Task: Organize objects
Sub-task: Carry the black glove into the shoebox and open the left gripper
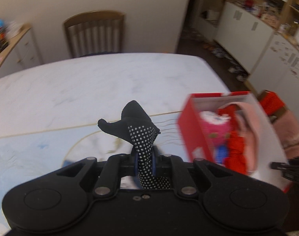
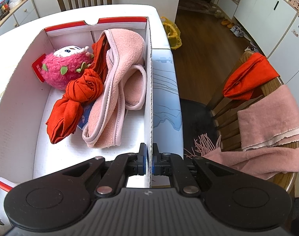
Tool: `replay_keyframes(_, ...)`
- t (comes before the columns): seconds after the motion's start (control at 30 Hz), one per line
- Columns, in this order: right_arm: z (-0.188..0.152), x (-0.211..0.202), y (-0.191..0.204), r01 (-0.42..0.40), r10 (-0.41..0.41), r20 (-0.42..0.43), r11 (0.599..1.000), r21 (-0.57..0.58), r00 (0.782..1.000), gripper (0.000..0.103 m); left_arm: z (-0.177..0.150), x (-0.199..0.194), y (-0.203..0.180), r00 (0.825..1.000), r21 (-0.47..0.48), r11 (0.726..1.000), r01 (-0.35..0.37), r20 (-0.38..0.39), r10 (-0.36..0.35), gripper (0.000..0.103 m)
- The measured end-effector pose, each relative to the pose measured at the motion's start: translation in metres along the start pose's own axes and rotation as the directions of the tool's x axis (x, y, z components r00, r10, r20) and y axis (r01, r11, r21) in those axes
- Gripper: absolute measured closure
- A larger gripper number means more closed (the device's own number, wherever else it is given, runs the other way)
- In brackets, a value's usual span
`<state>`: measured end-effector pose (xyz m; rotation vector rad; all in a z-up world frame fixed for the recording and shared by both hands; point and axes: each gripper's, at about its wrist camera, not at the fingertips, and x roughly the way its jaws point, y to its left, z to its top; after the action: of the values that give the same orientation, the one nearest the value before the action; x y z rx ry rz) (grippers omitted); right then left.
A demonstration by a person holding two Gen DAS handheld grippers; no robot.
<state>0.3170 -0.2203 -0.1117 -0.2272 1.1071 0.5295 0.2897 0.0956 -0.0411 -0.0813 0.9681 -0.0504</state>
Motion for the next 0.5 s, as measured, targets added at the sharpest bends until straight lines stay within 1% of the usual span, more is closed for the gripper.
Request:
replay_keyframes(0.2, 0.000, -0.001, 0.000, -0.009, 0.009, 0.003, 1.000, -0.002, 1.000, 0.098, 0.002, -0.004, -0.045, 0.996, 0.080, 0.993, 0.085, 0.001, -0.085, 0.093)
replay_keyframes(0.3, 0.000, -0.001, -0.001, -0.017, 0.017, 0.003, 1.000, 0.002, 1.000, 0.098, 0.000, -0.001, -0.068, 0.993, 0.116, 0.986, 0.117, -0.014, -0.116, 0.093)
replay_keyframes(0.5, 0.001, 0.000, -0.002, -0.027, 0.027, 0.003, 1.000, -0.004, 1.000, 0.098, -0.006, 0.010, -0.110, 0.988, 0.206, 0.967, 0.152, -0.062, -0.142, 0.093)
